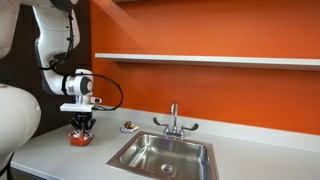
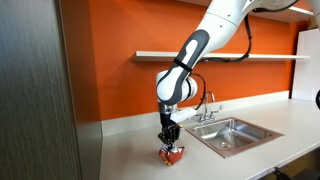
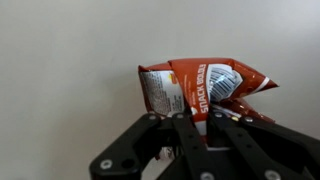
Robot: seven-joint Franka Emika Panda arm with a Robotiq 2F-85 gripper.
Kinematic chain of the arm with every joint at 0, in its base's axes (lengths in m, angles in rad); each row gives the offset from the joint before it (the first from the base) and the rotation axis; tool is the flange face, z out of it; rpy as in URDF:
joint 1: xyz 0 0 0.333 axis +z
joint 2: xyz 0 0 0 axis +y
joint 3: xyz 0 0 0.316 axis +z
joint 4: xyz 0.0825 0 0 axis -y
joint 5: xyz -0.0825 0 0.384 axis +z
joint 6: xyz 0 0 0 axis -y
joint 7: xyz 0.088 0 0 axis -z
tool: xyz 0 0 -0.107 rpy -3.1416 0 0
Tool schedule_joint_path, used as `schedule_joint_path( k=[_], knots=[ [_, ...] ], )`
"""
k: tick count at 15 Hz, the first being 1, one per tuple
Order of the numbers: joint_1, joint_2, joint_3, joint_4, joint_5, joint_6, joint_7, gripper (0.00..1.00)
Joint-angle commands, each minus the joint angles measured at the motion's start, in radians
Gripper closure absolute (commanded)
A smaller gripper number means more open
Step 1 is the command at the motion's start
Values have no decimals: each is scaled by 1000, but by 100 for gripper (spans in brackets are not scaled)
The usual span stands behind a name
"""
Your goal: Put the packet on the shelf
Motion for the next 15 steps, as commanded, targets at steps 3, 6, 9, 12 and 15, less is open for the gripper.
schedule_joint_path(
  k=[3,6,9,12,15],
  knots=[
    [-2,-74,-14,-21,-35,-41,69,98],
    [1,-118,-21,-33,-57,-55,106,98],
    [2,-183,-24,-53,-95,-78,161,98],
    [-5,-258,-19,-86,-112,-103,223,98],
    [-24,-349,-21,-121,-123,-131,289,98]
  ],
)
